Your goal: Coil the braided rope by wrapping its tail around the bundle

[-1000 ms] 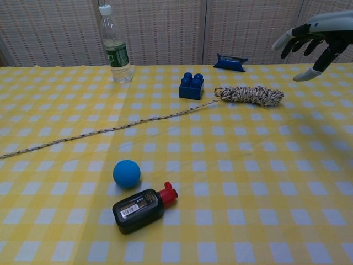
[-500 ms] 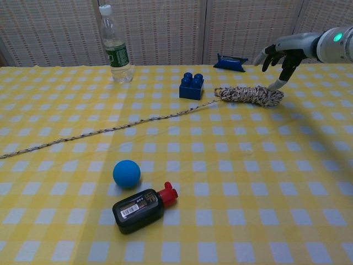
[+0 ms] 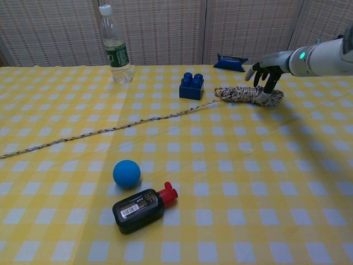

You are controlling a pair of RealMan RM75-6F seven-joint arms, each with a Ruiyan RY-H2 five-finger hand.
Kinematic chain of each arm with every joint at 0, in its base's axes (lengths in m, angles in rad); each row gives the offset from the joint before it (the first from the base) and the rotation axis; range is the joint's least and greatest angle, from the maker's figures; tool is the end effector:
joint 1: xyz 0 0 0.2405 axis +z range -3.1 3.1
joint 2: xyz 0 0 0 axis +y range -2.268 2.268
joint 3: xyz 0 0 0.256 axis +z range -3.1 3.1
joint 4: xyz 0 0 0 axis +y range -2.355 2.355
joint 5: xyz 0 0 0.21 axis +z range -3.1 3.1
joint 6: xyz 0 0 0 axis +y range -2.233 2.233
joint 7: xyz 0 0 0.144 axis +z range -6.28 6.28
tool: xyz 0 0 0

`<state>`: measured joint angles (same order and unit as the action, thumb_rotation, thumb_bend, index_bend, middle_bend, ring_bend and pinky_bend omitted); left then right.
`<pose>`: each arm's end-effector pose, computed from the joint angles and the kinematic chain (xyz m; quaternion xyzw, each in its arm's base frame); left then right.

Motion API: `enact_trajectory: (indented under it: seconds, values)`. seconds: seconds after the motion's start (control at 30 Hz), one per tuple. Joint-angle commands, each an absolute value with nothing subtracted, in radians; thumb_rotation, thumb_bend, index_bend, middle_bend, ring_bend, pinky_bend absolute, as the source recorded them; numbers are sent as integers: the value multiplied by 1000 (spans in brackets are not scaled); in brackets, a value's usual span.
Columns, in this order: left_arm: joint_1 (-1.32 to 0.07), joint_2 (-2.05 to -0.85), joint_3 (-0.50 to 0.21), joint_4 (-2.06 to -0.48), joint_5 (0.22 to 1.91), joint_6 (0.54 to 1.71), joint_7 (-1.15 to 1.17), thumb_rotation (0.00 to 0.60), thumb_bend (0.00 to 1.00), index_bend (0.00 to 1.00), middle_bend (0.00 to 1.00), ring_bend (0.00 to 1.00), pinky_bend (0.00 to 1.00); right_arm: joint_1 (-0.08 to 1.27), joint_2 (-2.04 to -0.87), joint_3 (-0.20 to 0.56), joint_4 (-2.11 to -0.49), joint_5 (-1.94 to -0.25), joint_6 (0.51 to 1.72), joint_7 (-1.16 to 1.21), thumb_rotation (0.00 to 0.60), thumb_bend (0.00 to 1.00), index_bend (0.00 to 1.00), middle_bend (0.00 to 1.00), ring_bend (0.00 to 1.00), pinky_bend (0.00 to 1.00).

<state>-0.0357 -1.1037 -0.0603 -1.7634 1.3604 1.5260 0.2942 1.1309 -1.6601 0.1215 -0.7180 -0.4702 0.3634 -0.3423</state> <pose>-0.3065 0.1646 0.1635 -0.5695 -0.3777 -0.3066 0.6626 -0.1823 -0.4962 0.0045 0.6962 -0.4819 0.2050 0.4909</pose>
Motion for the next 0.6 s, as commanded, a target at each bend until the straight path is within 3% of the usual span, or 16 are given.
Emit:
enact_trajectory:
  seconds: [0.03,0.43,0.6]
  values:
    - [-34,-1103,-59,-1762,1361,1527,293,600,278,145,161,183,191,1145,-1686,106,-683,-458,342,-343,600,222,146,239,127,171]
    - [-37,-1111,-58,-1754,1360,1517,287,600,278,152,161,182,191,1149,-1733,71,-610,-450,331,-346,600,261,209,293,152,175]
    - [-36,-1112,-57,-1751,1360,1517,286,600,278,152,161,182,191,1144,-1751,80,-589,-454,350,-341,600,302,304,346,201,219]
